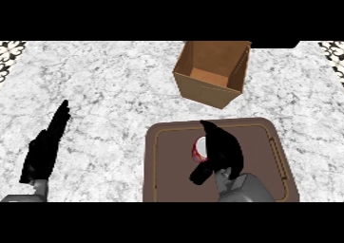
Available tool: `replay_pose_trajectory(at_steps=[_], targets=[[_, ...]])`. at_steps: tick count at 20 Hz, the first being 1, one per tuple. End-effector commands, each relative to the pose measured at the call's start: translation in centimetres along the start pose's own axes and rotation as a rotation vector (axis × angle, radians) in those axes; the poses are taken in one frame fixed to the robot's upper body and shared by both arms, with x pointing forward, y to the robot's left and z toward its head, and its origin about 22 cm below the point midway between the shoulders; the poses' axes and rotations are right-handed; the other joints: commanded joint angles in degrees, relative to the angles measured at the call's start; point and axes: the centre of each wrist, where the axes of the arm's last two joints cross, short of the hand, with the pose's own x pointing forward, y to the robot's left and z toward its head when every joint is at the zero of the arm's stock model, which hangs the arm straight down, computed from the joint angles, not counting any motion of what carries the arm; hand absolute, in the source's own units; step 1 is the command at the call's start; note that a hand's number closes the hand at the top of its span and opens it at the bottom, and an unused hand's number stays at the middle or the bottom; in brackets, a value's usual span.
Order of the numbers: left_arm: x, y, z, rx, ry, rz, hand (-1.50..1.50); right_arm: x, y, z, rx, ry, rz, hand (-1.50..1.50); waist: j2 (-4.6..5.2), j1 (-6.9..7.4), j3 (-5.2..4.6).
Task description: Pick the can from the tray and place it in the cardboard box
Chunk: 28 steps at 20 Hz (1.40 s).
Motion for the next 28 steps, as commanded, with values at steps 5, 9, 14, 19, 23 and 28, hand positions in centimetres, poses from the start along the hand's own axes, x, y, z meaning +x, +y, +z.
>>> replay_pose_trajectory(at_steps=[5, 9, 14, 19, 23, 28], targets=[[-0.6, -1.4, 0.8, -0.003, 0.0, 0.01, 0.0, -0.6, 2.1, -0.8, -0.151, 0.024, 0.089, 1.5, 0.0, -0.05, 0.0], [0.6, 1.0, 0.6, -0.01, 0.013, 0.007, 0.0, -0.7, 0.0, -0.3, -0.232, 0.013, 0.134, 1.5, -0.07, -0.06, 0.01], [0.7, -1.2, 1.0, 0.021, -0.011, 0.008, 0.0, -3.6, -4.2, -2.2, -0.28, -0.111, 0.192, 1.5, 0.0, -0.01, 0.04], [0.8, -0.4, 0.2, -0.019, -0.041, 0.015, 0.0, -8.4, -11.0, -5.0, -0.269, -0.367, 0.419, 1.5, 1.99, 2.39, 0.5], [1.3, -0.4, 0.0, -0.026, -0.051, 0.013, 0.0, -12.6, -17.4, -6.0, -0.303, -0.487, 0.486, 1.5, 1.93, 2.51, 0.53], [1.6, -0.7, -0.2, -0.043, -0.056, -0.006, 0.0, -16.9, -25.1, -6.8, -0.374, -0.615, 0.39, 1.5, 2.0, 3.53, 0.48]])
